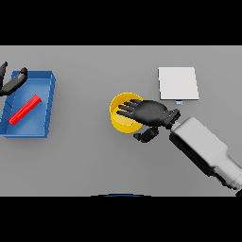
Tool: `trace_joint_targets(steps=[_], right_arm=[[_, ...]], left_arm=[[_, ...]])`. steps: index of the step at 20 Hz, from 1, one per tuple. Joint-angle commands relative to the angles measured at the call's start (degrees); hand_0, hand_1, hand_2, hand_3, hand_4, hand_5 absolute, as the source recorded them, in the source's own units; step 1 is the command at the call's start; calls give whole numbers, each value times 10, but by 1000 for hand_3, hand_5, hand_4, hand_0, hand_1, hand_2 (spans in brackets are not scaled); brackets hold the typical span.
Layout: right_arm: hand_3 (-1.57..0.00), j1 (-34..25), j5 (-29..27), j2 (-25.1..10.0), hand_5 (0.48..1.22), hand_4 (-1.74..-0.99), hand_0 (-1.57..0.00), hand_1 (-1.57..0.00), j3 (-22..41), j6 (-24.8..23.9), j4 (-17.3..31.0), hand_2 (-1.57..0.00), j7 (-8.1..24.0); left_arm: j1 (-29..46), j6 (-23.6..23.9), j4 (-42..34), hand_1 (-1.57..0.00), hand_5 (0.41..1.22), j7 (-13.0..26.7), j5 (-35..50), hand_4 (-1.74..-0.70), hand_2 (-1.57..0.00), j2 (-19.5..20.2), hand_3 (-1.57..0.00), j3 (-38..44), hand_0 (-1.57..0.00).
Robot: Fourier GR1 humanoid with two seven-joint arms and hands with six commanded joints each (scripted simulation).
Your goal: Pick up the red beaker and tilt it to pour out 1 green nut into yellow bowl. Pick up the yellow bowl and place it on the metallic measuring scale.
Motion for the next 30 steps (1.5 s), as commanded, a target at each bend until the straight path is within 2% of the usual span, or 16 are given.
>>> trace_joint_targets(steps=[1,2,5,10,11,13,14,15,16,18,20,21,23,25,30], right_arm=[[1,-8,2,2,703,-1231,1,1,4,5,11,1,-1],[1,-15,9,13,705,-1239,1,1,13,6,26,1,7],[1,-36,21,13,720,-1266,1,1,26,15,56,1,0],[1,-56,20,33,753,-1297,1,1,35,36,87,1,2],[1,-49,14,28,763,-1305,1,1,30,42,80,1,3],[-43,-47,10,43,810,-1336,-3,-16,28,48,87,-19,21],[-96,-49,11,44,842,-1360,-110,-97,27,48,94,-86,25],[-173,-51,12,42,873,-1387,-287,-236,27,50,92,-176,21],[-262,-49,16,39,943,-1420,-544,-473,32,46,93,-310,15],[-456,-53,16,36,1043,-1512,-914,-869,35,42,97,-695,-1],[-716,-54,13,32,1107,-1586,-1150,-1121,33,46,93,-1010,-5],[-834,-52,12,34,1130,-1614,-1235,-1211,34,45,88,-1122,5],[-1041,-54,15,32,1163,-1660,-1356,-1341,40,36,86,-1192,6],[-1183,-52,10,28,1184,-1689,-1433,-1424,40,32,82,-1240,3],[-1311,-56,-5,23,1209,-1724,-1526,-1523,28,23,87,-1319,-9]], left_arm=[[-1,1,-1,1,688,-1,0,-724,1,0,1,1,1],[-1,1,-10,1,687,3,3,-724,1,4,1,1,1],[6,5,-13,1,684,3,4,-723,1,6,1,3,1],[9,6,-13,1,688,0,5,-718,1,5,1,3,1],[9,4,-12,1,686,-1,7,-719,1,7,1,5,1],[6,3,-9,1,686,1,7,-713,1,9,1,7,1],[7,3,-10,1,689,-4,5,-712,1,11,1,6,1],[2,0,-3,1,691,-3,4,-714,1,6,1,5,1],[1,-2,-5,1,692,-3,8,-716,1,6,1,7,1],[3,-3,-4,1,692,-5,6,-719,1,9,1,7,1],[6,-1,-6,1,696,-13,6,-722,1,6,1,7,1],[8,0,-13,1,696,-11,10,-724,1,9,1,10,1],[12,-2,-9,1,698,-17,10,-725,1,11,1,10,1],[10,1,-19,1,695,-9,6,-722,1,15,1,6,1],[13,-7,-18,1,694,-6,9,-716,1,17,1,5,1]])
